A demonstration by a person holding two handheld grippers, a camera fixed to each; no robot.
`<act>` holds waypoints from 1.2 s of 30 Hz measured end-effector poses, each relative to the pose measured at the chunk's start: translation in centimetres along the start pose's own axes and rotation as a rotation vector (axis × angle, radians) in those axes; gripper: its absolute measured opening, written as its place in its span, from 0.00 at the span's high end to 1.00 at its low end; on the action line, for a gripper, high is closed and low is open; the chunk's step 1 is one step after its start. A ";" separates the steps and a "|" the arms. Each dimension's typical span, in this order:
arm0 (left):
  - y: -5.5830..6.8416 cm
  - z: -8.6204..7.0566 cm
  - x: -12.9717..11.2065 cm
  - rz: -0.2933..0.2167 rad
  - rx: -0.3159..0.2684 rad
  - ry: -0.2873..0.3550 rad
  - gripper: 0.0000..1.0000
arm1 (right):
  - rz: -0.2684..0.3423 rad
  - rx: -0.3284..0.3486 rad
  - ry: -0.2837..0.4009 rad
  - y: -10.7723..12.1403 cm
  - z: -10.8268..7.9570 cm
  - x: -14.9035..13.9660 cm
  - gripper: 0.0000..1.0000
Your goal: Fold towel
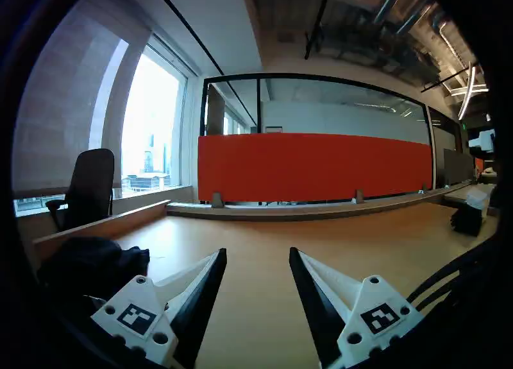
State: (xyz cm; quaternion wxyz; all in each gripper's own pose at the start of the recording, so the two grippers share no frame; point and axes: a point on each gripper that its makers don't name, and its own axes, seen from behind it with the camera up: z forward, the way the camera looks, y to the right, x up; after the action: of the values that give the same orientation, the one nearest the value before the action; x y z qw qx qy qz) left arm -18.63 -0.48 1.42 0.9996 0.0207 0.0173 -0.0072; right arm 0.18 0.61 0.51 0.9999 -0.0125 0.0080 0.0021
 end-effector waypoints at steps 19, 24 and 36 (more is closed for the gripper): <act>0.0 0.0 0.0 0.000 0.000 0.000 0.29 | 0.033 0.008 -0.011 0.8 0.0 -6.6 0.01; 0.1 0.0 0.0 0.000 0.000 0.000 0.29 | 0.039 0.006 -0.014 1.2 -0.1 -8.1 0.01; 0.0 0.0 0.0 0.000 0.000 0.000 0.29 | 0.079 0.007 -0.015 1.1 -0.1 -10.6 0.01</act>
State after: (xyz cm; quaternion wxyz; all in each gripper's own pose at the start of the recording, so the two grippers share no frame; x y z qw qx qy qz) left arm -18.66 -0.46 1.40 0.9996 0.0207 0.0175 -0.0074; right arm -10.39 1.70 0.57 0.9991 -0.0088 0.0011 0.0416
